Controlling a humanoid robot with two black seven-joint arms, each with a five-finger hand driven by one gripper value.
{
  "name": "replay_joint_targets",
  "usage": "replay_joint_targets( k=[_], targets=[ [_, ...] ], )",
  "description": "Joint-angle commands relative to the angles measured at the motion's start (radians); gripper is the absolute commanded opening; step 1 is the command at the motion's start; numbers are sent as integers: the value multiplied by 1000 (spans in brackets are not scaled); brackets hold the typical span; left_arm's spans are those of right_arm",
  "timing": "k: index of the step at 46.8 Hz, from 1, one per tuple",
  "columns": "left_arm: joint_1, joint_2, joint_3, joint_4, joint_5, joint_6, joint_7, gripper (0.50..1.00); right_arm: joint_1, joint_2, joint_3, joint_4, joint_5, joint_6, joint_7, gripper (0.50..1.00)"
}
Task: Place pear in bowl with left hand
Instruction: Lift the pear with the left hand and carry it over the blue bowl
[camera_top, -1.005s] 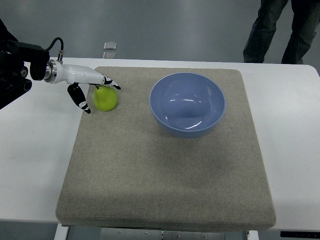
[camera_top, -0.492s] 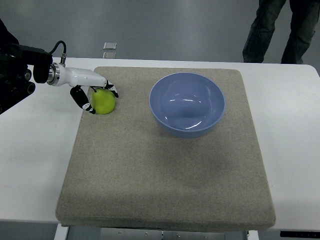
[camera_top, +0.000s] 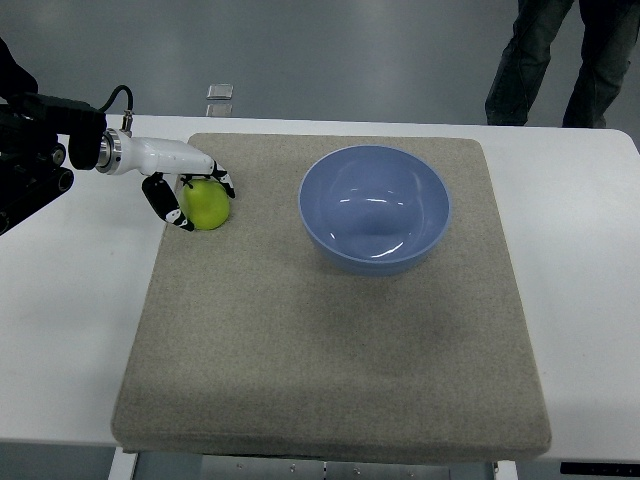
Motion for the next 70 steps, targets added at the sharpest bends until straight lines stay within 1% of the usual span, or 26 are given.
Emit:
replay_joint_targets(
  k=[1, 18, 29, 44, 49, 60, 70],
  targets=[
    [-5, 0, -1, 0, -1, -1, -2, 500, 0, 0, 0, 0, 0, 0, 0, 926],
    [-12, -1, -24, 0, -18, 3, -2, 500, 0, 0, 0, 0, 0, 0, 0, 926],
    [-41, 0, -61, 0, -55, 9, -2, 500, 0, 0, 0, 0, 0, 0, 0, 926],
    [-90, 2, -75, -15, -89, 59, -3, 500, 0, 0, 0, 0, 0, 0, 0, 926],
    [-107, 2, -81, -37, -89, 68, -5, 500, 0, 0, 0, 0, 0, 0, 0, 926],
    [-136, 0, -129, -127, -90, 73, -5, 500, 0, 0, 0, -1, 0, 0, 0, 926],
    [-163, -4, -139, -210, -87, 95, -5, 500, 0, 0, 0, 0, 0, 0, 0, 926]
  ],
)
